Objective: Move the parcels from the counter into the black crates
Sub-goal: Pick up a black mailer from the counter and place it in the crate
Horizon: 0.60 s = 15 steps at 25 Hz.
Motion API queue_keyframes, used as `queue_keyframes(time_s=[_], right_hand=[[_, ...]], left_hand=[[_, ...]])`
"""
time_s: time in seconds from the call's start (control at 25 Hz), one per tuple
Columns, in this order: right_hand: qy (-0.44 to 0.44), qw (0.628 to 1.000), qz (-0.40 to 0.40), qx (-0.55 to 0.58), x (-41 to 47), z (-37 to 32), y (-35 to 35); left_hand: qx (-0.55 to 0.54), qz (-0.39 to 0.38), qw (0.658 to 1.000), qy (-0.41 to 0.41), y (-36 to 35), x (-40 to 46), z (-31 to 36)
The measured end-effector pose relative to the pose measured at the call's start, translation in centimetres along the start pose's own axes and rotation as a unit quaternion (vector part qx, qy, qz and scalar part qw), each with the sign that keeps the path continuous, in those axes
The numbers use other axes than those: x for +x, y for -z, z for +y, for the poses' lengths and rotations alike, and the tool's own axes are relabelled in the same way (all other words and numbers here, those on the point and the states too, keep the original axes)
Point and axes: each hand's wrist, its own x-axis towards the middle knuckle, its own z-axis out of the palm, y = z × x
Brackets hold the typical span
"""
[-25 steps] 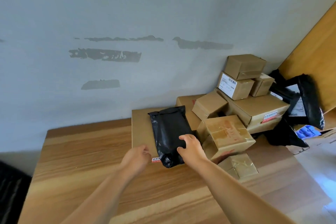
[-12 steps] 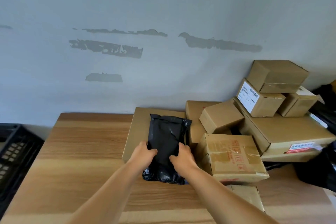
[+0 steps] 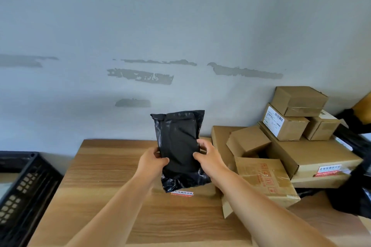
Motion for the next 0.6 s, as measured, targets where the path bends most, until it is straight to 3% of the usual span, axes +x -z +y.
queue_keyframes(time_s=[0.2, 0.6], right_hand=[[0.075, 0.992, 0.019, 0.099, -3.0, -7.6, 1.1], [0.257, 0.96, 0.076, 0.078, -9.1, -19.7, 3.6]], left_hand=[[-0.036, 0.041, 0.99, -0.132, 4.3, -3.5, 7.4], [-0.068, 0.097, 0.939, -0.323, 10.0, -11.5, 17.6]])
